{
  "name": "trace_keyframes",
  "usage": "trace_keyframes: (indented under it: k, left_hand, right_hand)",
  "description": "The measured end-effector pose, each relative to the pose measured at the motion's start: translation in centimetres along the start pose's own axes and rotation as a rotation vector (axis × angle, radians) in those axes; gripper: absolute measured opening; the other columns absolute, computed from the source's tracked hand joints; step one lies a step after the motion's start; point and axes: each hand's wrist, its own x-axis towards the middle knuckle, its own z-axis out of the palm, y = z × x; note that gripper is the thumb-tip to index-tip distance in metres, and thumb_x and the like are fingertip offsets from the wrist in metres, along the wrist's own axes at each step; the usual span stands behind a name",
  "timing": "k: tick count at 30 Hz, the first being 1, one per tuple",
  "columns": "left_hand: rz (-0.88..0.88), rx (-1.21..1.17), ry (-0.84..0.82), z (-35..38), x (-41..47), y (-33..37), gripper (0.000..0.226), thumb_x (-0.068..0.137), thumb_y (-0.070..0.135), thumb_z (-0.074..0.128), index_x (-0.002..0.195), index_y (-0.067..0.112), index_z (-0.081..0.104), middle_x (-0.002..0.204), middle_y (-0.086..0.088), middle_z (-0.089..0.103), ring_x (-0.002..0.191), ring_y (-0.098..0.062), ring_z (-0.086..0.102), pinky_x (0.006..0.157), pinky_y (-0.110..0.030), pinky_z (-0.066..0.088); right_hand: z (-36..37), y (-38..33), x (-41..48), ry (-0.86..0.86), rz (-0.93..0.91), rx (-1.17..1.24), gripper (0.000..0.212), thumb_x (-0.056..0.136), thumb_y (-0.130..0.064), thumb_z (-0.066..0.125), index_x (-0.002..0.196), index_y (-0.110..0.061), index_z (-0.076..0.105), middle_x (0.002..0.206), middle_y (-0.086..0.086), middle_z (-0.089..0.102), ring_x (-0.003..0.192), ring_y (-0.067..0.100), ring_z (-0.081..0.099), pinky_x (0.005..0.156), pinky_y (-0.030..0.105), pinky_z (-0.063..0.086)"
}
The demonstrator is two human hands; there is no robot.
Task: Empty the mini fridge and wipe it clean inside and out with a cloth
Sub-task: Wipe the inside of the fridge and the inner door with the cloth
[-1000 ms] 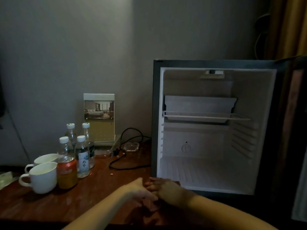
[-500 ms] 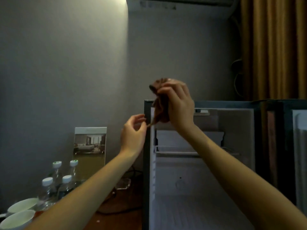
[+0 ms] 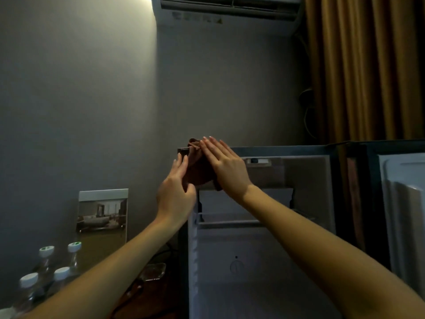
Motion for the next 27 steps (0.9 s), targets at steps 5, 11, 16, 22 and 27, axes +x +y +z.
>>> trace_keyframes:
  k: [5,11,16,22,27]
  left_hand:
    - [0.11,0.224,-0.188,3.6,0.9,1.5,0.076,0.092,0.006,0.052,0.154,0.016,0.009,0.161,0.005,-0.004,0.147,-0.009,-0.008,0.121,-0.03,0.007]
    - [0.232,0.54,-0.289,7.9,1.5,4.3,0.084,0.094,0.023,0.051,0.152,0.011,-0.008,0.159,-0.005,-0.02,0.147,-0.018,-0.016,0.122,-0.038,-0.001]
    - [0.201,0.71,-0.316,8.7,1.9,5.0,0.092,0.094,0.03,0.051,0.148,0.007,-0.02,0.156,-0.007,-0.03,0.145,-0.022,-0.023,0.121,-0.042,-0.001]
    - [0.217,0.796,-0.312,8.9,1.8,4.6,0.093,0.095,0.032,0.049,0.146,0.006,-0.024,0.153,-0.009,-0.034,0.144,-0.023,-0.026,0.121,-0.043,-0.003]
    - [0.268,0.849,-0.239,9.0,1.7,4.3,0.089,0.096,0.035,0.044,0.148,0.007,-0.022,0.156,-0.009,-0.028,0.145,-0.023,-0.023,0.12,-0.046,-0.007]
  right_hand:
    - [-3.6,6.9,-5.0,0.037,0.139,-0.157,0.062,0.079,0.011,0.06,0.139,0.001,0.046,0.145,0.018,0.045,0.135,0.031,0.043,0.114,0.04,0.022]
    - [-6.8,14.3,-10.6,-0.02,0.366,-0.358,0.068,0.07,0.022,0.063,0.135,0.013,0.044,0.14,0.027,0.047,0.127,0.038,0.049,0.103,0.045,0.039]
    - [-6.1,13.5,-11.4,-0.05,0.577,-0.232,0.083,0.078,0.013,0.064,0.148,0.006,0.02,0.155,0.023,0.023,0.143,0.037,0.025,0.104,0.04,0.045]
    - [-2.7,6.8,-7.2,0.017,0.404,-0.122,0.085,0.076,0.005,0.073,0.147,0.001,0.027,0.153,0.021,0.031,0.142,0.032,0.027,0.114,0.039,0.021]
    - [-2.4,5.9,-6.6,0.004,0.214,-0.107,0.071,0.086,0.0,0.063,0.148,0.002,0.029,0.155,0.018,0.028,0.144,0.028,0.024,0.117,0.035,0.015]
